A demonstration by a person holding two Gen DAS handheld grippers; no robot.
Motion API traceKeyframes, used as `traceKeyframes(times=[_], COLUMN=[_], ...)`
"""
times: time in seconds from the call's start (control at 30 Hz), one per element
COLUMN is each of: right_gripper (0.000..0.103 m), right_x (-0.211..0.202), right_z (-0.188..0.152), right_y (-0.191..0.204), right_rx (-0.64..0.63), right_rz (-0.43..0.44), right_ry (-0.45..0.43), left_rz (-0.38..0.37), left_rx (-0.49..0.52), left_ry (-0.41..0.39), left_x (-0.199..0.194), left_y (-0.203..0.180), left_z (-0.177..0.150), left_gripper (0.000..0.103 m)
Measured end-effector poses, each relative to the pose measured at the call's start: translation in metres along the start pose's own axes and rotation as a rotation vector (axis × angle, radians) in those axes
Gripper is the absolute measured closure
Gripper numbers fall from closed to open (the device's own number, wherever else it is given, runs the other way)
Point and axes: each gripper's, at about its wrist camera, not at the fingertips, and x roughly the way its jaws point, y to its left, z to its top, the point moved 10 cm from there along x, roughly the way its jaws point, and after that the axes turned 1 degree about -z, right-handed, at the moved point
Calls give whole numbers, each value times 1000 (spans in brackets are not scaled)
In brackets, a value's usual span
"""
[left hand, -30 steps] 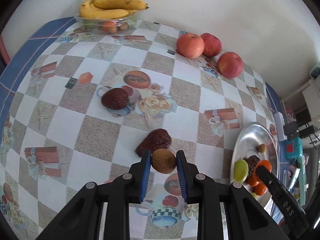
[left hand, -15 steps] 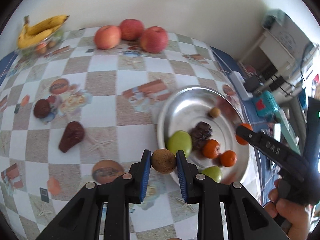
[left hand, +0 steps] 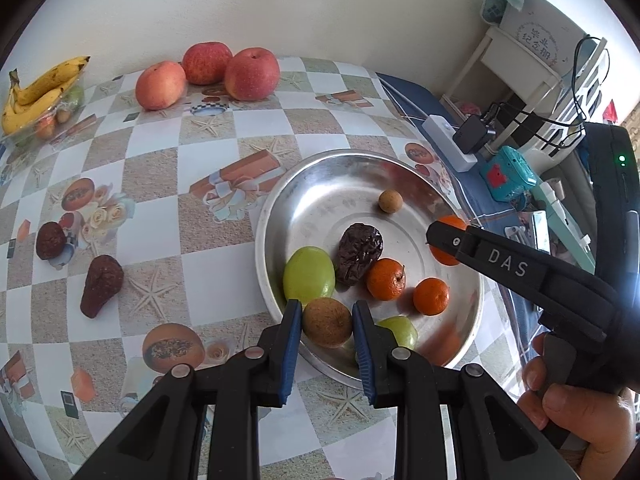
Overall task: Organize fruits
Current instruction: 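Carry the tangerine into the bowl and open the right tool while the left releases the brown fruit there, then move both tools back over the table toward the dried red dates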
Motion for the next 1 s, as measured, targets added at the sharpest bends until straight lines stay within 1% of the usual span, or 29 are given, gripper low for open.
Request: traceKeyframes(times=[0.17, 0.3, 0.47, 0.53, 0.57, 0.6, 0.67, 0.73, 0.8, 1.0], right_gripper=[62, 61, 60, 60, 60, 60, 60, 60, 60, 60], right_x=[3, 5, 7, 8, 8, 9, 9, 10, 12, 13], right_z=[-3, -4, -5, -6, -6, -7, -7, -8, -10, -17], right_y=[2, 4, 5, 5, 5, 5, 5, 6, 9, 26], right_rx=[-4, -13, -23, -23, -24, -24, -27, -33, -43, -106], right_rz=[3, 1, -1, -2, -3, -4, -6, -6, -6, -4], right_ry=[15, 27, 32, 38, 40, 42, 44, 49, 56, 66], left_rz=[-3, 7, 15, 29, 40, 55, 116, 172, 206, 228], left_rx=[0, -16, -47, -63, -74, -88, -129, -183, -239, -385], left_ry=[21, 40, 49, 56, 61, 69, 95, 116, 122, 78], left_x=[5, 9, 11, 12, 13, 14, 15, 14, 11, -9], left_y=[-1, 5, 14, 19, 23, 28, 44, 63, 81, 123], left_z=[-2, -5, -6, -7, -8, -10, -15, -19, -21, -18], left_gripper=[73, 68, 67, 63, 56, 47, 43, 43, 43, 42])
